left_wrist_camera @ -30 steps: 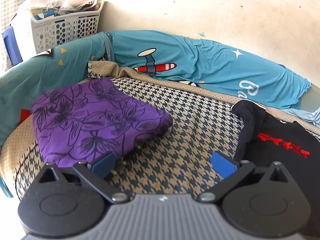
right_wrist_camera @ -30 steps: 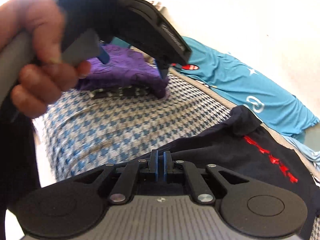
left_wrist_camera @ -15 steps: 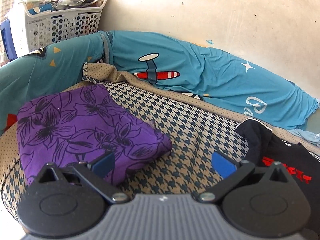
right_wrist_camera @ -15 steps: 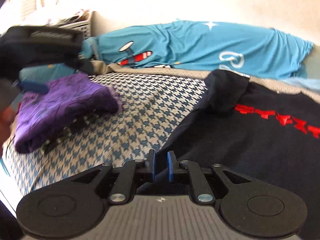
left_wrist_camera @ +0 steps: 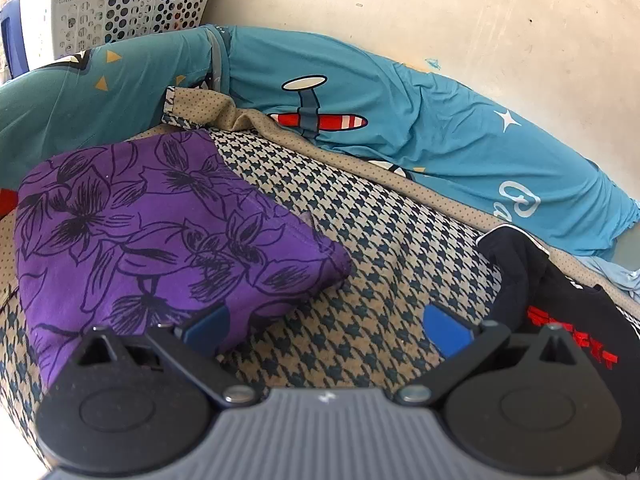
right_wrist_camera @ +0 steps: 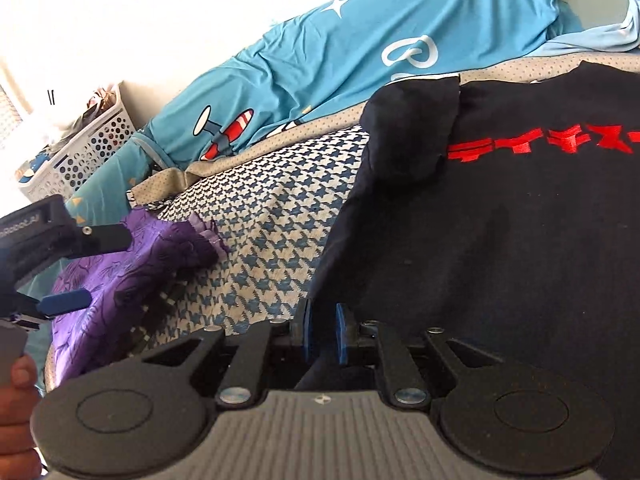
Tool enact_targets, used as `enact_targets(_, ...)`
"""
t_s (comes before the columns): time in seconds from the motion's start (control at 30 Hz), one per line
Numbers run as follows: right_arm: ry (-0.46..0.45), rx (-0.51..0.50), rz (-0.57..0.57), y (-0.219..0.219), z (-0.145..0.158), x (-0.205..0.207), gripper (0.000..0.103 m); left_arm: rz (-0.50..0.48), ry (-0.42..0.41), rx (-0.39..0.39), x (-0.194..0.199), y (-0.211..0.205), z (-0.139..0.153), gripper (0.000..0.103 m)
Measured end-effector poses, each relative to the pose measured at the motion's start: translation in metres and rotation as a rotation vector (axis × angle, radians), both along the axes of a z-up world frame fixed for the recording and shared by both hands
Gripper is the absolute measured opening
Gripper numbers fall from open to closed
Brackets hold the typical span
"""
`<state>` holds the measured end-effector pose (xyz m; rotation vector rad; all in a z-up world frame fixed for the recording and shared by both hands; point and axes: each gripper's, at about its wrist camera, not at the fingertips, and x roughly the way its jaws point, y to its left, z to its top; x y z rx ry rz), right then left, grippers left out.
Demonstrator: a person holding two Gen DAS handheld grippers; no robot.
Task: Fold clothes
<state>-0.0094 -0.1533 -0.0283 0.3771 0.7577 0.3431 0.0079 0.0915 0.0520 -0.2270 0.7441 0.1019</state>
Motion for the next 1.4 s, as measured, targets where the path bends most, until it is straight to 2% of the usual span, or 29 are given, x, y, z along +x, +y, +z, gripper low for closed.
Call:
enact_targets(0.2,0.018,0.022,0.007,0.004,-0.001,0.006,0.013,-0.004,0.017,-0.027,0.004,0.001,-0.005,0.103)
enact_targets(0.33,0.042,-0.062,0.005,0.014,-0.006,0.014,0.013,-0.006,0.039,-0.049,0.008,0.001,-0.008,0.103)
enact_targets(0.43,0.047,-0.034,0.006,0.017,-0.010,0.017,0.013,-0.009,0.051,-0.063,0.009,0.000,-0.010,0.103)
enact_targets(0.6,-0.004,-0.128,0.013,0.032,-0.014,0.018,0.013,-0.012,0.052,-0.072,0.011,-0.001,-0.011,0.103)
enact_targets(0.63,-0.008,-0.133,0.010,0.033,-0.014,0.018,0.013,-0.012,0.052,-0.074,0.011,-0.001,-0.011,0.103)
enact_targets(0.7,-0.011,-0.134,0.016,0.037,-0.014,0.021,0.005,-0.011,0.053,-0.078,0.011,-0.001,-0.011,0.103)
enact_targets(0.97,-0.041,-0.152,0.062,0.057,0.003,0.043,0.004,0.019,0.037,-0.066,0.011,0.002,-0.008,0.103)
enact_targets(1.0,-0.034,-0.156,0.064,0.058,0.004,0.049,0.004,0.021,0.038,-0.064,0.011,0.002,-0.008,0.103)
enact_targets(1.1,0.063,-0.144,0.075,0.060,-0.006,0.063,0.009,0.020,0.050,-0.068,0.012,0.002,-0.010,0.103)
enact_targets(1.2,0.055,-0.132,0.106,0.058,-0.005,0.057,0.014,0.025,0.048,-0.063,0.012,0.003,-0.011,0.103)
enact_targets(1.33,0.030,-0.083,0.112,0.051,0.005,0.037,0.014,0.027,0.051,-0.067,0.012,0.003,-0.012,0.103)
enact_targets(1.4,0.011,-0.093,0.119,0.048,0.010,0.025,0.014,0.025,0.051,-0.064,0.012,0.003,-0.012,0.103)
